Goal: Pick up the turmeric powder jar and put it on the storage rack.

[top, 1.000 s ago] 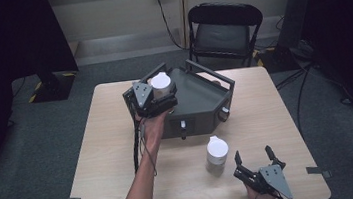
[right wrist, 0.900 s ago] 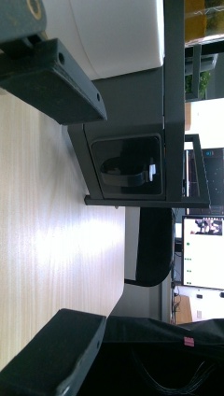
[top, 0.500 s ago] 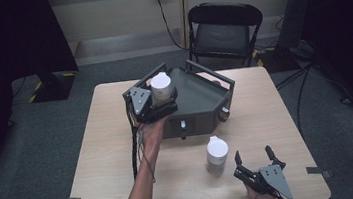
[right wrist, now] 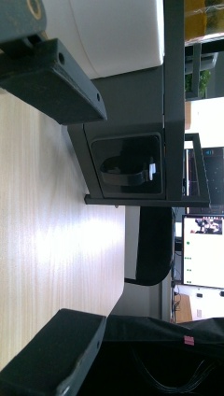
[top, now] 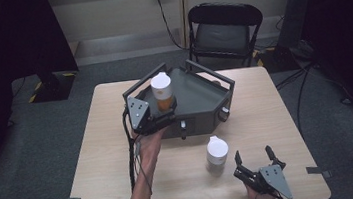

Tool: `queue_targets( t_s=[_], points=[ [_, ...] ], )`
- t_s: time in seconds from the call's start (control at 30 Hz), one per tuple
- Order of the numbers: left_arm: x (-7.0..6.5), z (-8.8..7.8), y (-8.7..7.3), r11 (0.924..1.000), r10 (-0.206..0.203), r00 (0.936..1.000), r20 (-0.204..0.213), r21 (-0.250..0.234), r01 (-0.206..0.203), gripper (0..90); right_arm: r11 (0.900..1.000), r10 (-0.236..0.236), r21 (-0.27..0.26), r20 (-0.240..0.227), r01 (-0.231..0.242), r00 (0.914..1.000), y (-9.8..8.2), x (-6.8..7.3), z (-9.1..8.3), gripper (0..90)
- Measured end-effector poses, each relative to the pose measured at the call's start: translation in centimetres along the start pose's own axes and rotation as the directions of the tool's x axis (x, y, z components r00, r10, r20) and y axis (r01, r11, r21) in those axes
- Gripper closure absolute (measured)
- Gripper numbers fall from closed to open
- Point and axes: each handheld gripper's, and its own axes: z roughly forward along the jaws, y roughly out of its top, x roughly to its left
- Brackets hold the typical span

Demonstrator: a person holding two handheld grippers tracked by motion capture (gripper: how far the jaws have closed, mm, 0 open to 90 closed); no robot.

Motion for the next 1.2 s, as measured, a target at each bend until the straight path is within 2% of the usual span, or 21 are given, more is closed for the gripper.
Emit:
queue_targets(
  t_s=[0.1, 0.2, 0.5, 0.73, 0.87, 1.2],
  points=[
    [0.0, -0.6, -0.4, 1.0, 0.002, 0.9999, -0.01, -0.002, -0.002, 0.0, 1.0, -0.001, 0.0, 0.0, 0.001, 1.0, 0.0, 0.0, 0.0, 2.2],
    [0.1, -1.0, -0.7, 0.9997, -0.026, 0.9996, -0.008, 0.004, 0.026, 0.0, 1.0, -0.001, 0.0, 0.0, 0.001, 1.0, 0.0, 0.0, 0.0, 2.2],
    [-0.1, -3.1, -1.6, 0.9998, -0.017, 0.9997, -0.016, -0.011, 0.016, 0.0, 1.0, 0.0, 0.0, 0.0, 0.0, 1.0, 0.0, 0.0, 0.0, 2.3],
    [0.0, -4.4, -2.1, 0.9999, -0.013, 0.9992, -0.039, 0.006, 0.013, 0.0, 1.0, 0.0, 0.0, 0.0, 0.0, 1.0, 0.0, 0.0, 0.0, 2.3],
    [0.0, -5.2, -2.8, 0.9998, -0.022, 0.9988, -0.044, -0.002, 0.022, 0.0, 1.0, 0.0, 0.0, 0.0, 0.0, 1.0, 0.0, 0.0, 0.0, 2.2],
    [-0.5, -7.0, -4.4, 0.9997, -0.011, 0.9986, -0.052, -0.022, 0.01, 0.0, 1.0, 0.0, 0.0, 0.0, 0.0, 1.0, 0.0, 0.0, 0.0, 2.3]
  ],
)
